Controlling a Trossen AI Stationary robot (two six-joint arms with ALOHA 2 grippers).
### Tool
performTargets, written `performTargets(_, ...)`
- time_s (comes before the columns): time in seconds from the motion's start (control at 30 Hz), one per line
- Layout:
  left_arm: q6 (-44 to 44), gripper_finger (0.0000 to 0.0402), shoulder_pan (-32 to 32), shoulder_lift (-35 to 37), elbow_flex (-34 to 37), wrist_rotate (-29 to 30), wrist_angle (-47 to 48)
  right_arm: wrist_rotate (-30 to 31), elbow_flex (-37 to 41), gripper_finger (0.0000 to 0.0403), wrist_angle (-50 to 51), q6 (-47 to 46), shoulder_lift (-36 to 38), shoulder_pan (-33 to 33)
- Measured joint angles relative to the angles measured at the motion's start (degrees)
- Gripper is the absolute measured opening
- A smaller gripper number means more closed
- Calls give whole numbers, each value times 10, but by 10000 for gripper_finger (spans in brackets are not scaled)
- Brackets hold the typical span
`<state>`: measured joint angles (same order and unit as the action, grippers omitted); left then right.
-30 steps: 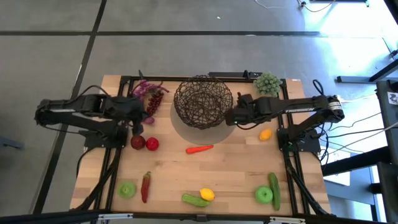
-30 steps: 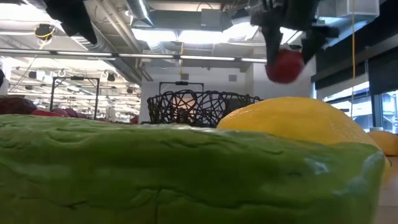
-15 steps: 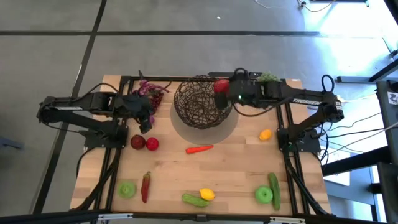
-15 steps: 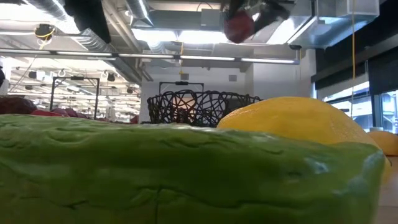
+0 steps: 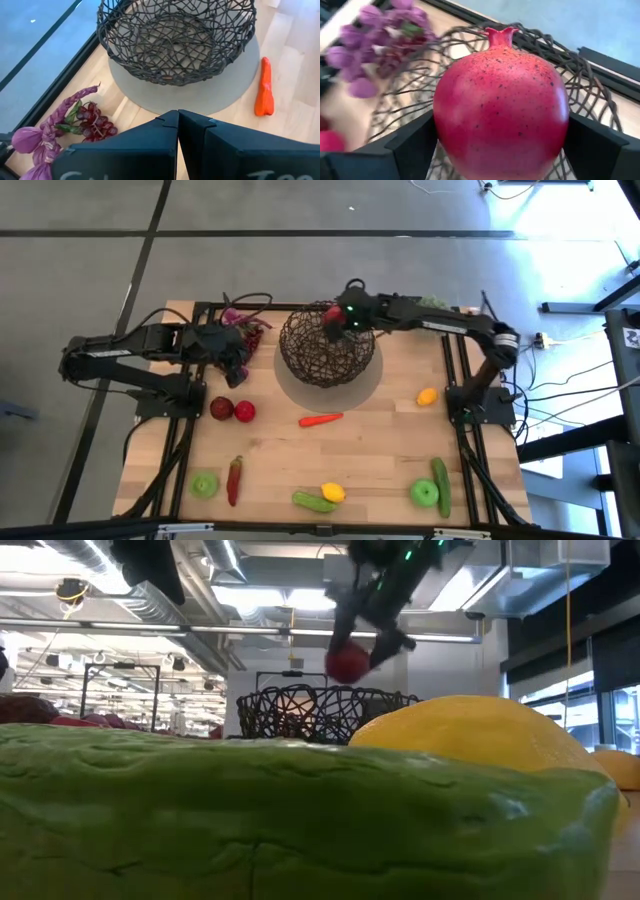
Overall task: Build produce basket
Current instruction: Put the pomegranate into the wire basket
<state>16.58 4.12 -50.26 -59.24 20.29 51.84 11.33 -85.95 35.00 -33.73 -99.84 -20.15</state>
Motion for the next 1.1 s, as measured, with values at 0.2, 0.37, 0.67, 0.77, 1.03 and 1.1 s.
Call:
performTargets(0.2,8,0,3,0,0,-1,0,-40,0,355,-23,14,-71,-23)
performTargets(0.37,15,0,3,0,0,0,0,-55,0,355,-22,14,-117,-34)
performTargets(0.67,25,0,3,0,0,0,0,-54,0,355,-38,13,-169,-36)
performTargets(0.77,25,0,3,0,0,0,0,-46,-1,355,-48,13,-177,-36)
performTargets(1.03,25,0,3,0,0,0,0,-37,-2,355,-54,15,-186,-36)
performTargets(1.1,25,0,3,0,0,0,0,-38,-2,356,-59,13,-187,-37)
